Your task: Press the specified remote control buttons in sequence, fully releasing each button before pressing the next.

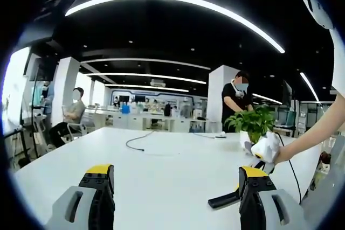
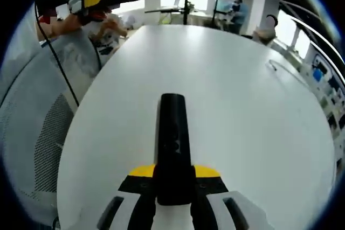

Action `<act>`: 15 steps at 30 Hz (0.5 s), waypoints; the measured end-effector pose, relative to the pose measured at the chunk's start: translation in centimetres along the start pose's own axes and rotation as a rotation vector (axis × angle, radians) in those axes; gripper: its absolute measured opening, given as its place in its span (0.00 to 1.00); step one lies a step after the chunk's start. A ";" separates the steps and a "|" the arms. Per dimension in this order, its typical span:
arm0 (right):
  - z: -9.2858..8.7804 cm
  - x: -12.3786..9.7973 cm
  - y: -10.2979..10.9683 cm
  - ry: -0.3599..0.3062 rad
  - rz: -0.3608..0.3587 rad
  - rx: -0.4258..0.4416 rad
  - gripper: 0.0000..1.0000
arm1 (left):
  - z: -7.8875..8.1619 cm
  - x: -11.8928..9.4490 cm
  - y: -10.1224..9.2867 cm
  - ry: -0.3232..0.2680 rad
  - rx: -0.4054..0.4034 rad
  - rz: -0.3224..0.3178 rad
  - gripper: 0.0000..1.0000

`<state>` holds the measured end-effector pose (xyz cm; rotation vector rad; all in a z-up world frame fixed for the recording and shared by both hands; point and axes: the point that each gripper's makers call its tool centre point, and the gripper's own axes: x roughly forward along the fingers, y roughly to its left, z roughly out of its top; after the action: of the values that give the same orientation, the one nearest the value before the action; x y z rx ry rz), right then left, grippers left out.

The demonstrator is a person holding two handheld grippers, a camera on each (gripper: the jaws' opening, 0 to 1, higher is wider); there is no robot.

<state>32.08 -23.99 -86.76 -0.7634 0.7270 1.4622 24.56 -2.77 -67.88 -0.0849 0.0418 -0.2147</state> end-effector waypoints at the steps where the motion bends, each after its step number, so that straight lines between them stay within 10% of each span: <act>1: 0.0 0.0 -0.1 -0.001 -0.002 0.003 0.21 | 0.0 0.0 0.0 0.002 0.000 0.001 1.00; 15: -0.2 -0.3 -1.9 -0.010 -0.023 0.040 0.21 | 0.0 0.0 0.0 0.003 0.004 -0.001 1.00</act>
<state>34.01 -24.30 -86.58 -0.7314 0.7352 1.4258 24.54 -2.77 -67.92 -0.0810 0.0439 -0.2161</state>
